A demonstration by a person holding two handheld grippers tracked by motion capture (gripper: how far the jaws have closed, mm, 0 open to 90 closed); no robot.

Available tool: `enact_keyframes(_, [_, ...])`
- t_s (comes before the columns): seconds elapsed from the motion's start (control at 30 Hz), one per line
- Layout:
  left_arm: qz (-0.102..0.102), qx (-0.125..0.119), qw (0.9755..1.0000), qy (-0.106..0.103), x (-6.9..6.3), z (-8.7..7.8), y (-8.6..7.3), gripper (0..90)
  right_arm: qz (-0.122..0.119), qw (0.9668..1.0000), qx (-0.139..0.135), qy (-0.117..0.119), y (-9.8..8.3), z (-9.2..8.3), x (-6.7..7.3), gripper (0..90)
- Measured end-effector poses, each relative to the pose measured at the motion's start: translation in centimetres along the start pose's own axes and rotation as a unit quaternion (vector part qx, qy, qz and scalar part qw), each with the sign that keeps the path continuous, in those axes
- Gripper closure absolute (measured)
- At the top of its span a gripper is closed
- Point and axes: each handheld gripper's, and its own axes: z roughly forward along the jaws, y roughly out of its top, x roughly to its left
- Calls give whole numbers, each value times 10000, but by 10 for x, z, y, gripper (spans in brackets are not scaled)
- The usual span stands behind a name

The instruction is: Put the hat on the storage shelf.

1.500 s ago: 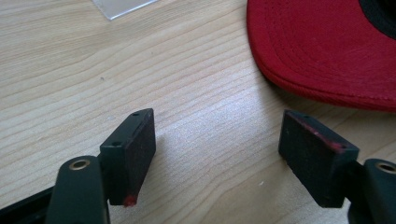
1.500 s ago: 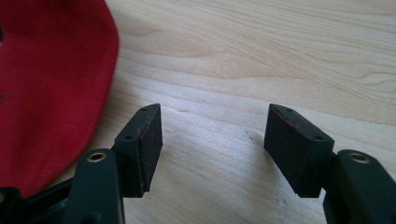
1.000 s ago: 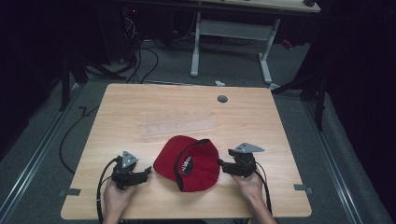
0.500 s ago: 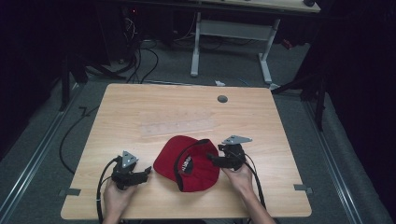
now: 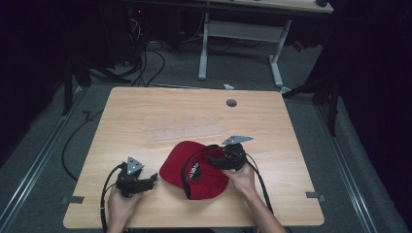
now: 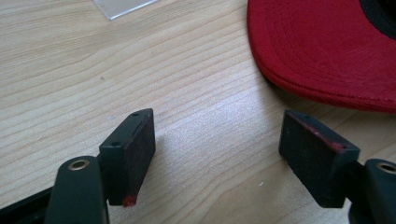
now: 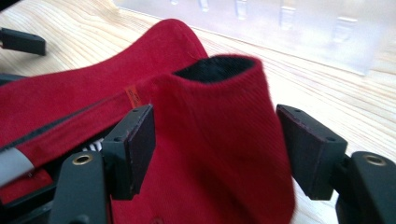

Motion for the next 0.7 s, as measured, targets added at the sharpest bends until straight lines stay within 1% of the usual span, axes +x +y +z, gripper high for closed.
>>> enact_keyframes(0.1, [1,0,10000,-2,0,0,0,273,24,10000,16,60,2,4,0,313])
enact_keyframes(0.13, [2,1,10000,-4,0,0,0,273,73,9999,27,90,3,9,0,313])
enact_keyframes(0.27, [1,2,10000,-2,0,0,0,273,42,9999,45,143,5,15,1,321])
enact_keyframes(0.3, [0,2,10000,-2,0,0,0,273,20,9998,95,197,5,19,1,348])
enact_keyframes(0.37, [0,2,10000,-1,0,0,0,273,12,9997,148,202,5,22,1,355])
enact_keyframes(0.4, [2,3,10000,-1,0,0,0,273,38,9995,187,261,4,27,0,373])
enact_keyframes(0.43, [2,3,10000,-1,0,0,0,273,38,9995,187,261,4,27,0,373])
enact_keyframes(0.47, [3,5,10000,-2,0,0,0,273,102,9991,243,339,2,30,-2,402])
enact_keyframes(0.53, [5,7,10000,2,0,0,0,272,65,9990,277,359,0,32,-3,455])
enact_keyframes(0.57, [5,7,10000,2,0,0,0,272,65,9990,277,359,0,32,-3,455])
enact_keyframes(0.6, [7,7,10000,2,0,0,0,272,25,9988,302,373,0,32,-3,492])
enact_keyframes(0.63, [12,12,10000,1,0,0,0,272,-60,9986,313,423,-2,32,-4,557])
enact_keyframes(0.7, [11,11,10000,2,0,0,0,271,-129,9986,241,463,-4,30,-4,616])
